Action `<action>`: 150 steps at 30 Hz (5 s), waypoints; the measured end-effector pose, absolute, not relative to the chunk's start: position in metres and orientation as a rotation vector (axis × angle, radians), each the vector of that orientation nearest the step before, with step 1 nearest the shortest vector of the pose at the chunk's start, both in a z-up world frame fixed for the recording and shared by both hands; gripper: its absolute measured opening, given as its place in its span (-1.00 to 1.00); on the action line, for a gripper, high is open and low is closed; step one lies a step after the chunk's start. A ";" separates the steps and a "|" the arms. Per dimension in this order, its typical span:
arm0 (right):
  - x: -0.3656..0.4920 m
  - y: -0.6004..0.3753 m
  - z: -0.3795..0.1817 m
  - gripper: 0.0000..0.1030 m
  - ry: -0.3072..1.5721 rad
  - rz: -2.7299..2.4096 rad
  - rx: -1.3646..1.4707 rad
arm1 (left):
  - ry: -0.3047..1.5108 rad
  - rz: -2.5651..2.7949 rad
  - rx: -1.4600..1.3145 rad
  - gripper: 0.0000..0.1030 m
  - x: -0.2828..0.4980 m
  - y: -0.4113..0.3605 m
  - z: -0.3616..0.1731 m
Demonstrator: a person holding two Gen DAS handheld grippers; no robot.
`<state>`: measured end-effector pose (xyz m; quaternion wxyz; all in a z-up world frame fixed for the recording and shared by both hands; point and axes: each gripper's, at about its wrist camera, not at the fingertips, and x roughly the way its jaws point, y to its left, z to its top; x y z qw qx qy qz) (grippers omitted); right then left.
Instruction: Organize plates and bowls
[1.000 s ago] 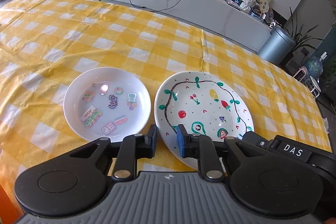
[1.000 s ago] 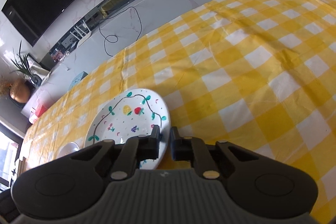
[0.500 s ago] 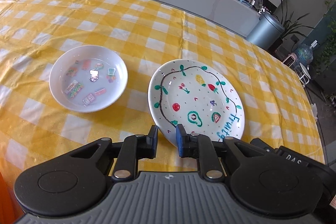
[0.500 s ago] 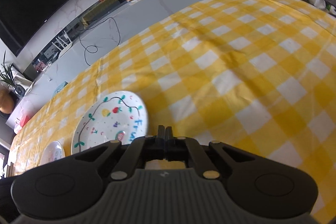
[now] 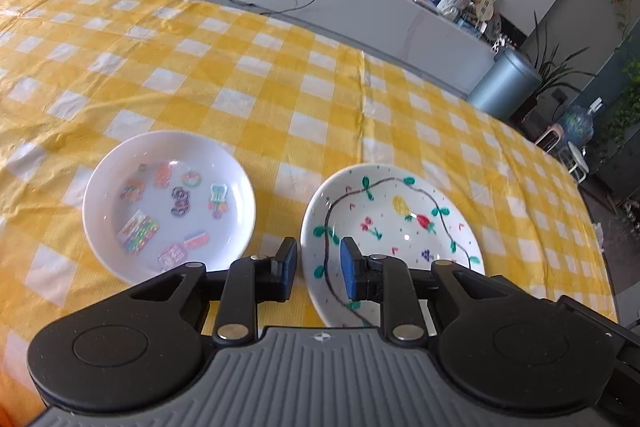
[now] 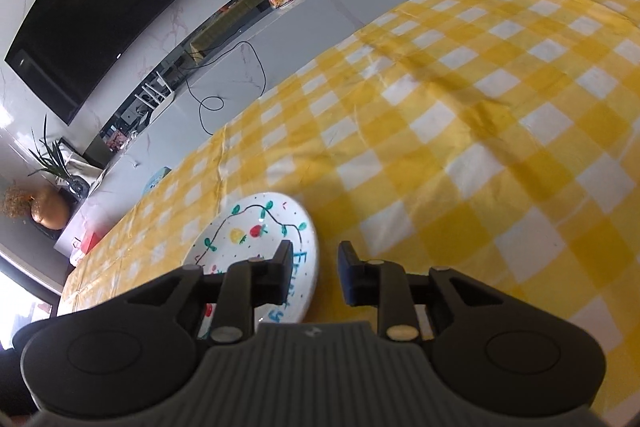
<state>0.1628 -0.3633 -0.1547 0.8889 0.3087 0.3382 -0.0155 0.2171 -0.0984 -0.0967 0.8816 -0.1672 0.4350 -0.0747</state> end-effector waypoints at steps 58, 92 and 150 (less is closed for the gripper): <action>0.023 -0.314 -0.113 -0.89 0.736 -0.002 0.503 | 0.910 -0.170 -0.215 -0.76 0.071 -0.060 -0.054; 0.023 -0.287 -0.143 -0.85 0.776 -0.039 0.345 | 0.893 -0.170 -0.108 -0.44 0.056 -0.066 -0.067; 0.189 -0.198 -0.130 -0.36 0.887 0.149 0.319 | 1.157 -0.273 0.043 -0.37 0.265 -0.001 -0.064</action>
